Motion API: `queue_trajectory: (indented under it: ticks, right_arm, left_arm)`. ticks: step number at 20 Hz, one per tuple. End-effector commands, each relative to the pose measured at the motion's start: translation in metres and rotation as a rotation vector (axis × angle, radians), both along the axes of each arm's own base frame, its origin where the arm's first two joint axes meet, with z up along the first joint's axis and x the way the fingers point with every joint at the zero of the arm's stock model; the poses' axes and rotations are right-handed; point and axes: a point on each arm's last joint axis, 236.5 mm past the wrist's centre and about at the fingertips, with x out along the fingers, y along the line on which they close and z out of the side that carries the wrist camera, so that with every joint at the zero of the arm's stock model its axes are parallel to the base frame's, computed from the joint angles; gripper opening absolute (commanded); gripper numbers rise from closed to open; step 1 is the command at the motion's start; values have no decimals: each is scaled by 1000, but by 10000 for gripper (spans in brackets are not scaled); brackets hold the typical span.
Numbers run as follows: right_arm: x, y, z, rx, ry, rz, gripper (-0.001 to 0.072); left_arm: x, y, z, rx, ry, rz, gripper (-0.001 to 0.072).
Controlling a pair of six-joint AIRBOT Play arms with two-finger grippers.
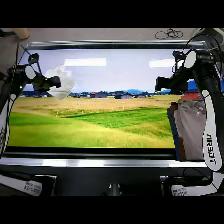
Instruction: Fold the shirts.
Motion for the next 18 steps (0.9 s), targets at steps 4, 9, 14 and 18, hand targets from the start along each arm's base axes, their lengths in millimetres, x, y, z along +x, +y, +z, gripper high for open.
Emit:
queue_trajectory:
  ticks: [4, 9, 14, 18]
  right_arm:
    - [7, 0, 2, -9, -34, 27, 692]
    - [8, 0, 11, -16, -66, 56, 668]
    - [3, -2, 101, -29, -321, 83, 669]
    - [-50, -12, 194, -54, -511, 66, 673]
  left_arm:
    - [60, 15, -57, -285, -59, 206, 601]
    - [76, -16, 0, -272, -203, 88, 25]
    - [-14, -132, 308, -99, -816, -439, 24]
    - [-148, -228, 394, -235, -969, -636, 24]
